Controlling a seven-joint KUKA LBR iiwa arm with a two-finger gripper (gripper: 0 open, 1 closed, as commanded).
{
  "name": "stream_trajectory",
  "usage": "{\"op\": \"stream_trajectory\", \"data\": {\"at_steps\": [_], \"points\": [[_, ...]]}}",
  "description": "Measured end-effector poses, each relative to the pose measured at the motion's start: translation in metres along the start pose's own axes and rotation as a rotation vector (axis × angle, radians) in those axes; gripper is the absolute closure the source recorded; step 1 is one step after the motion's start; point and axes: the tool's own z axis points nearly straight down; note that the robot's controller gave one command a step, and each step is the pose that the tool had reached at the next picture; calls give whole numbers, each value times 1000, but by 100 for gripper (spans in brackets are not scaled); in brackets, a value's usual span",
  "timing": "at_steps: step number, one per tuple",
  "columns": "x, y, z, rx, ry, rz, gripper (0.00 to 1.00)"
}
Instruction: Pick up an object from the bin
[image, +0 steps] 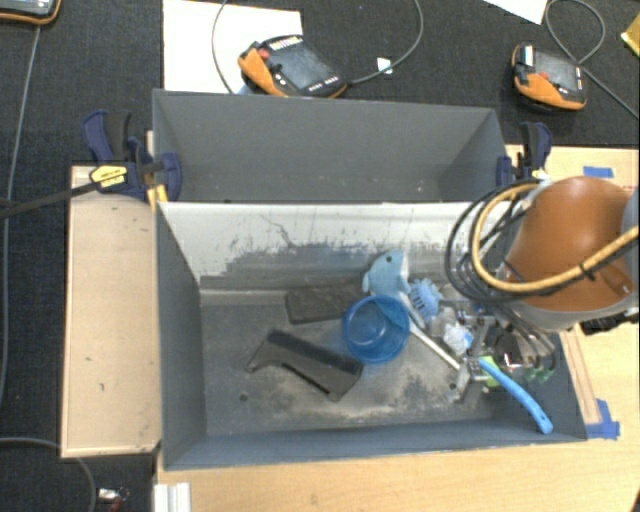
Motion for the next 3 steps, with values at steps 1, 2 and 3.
{"op": "stream_trajectory", "data": {"at_steps": [1, 2, 3], "points": [[-2, 0, -4, 1, -8, -3, 0], [-43, 41, 120, 3, -9, -658, 0], [-20, 104, 125, 2, -11, -442, 0]]}}
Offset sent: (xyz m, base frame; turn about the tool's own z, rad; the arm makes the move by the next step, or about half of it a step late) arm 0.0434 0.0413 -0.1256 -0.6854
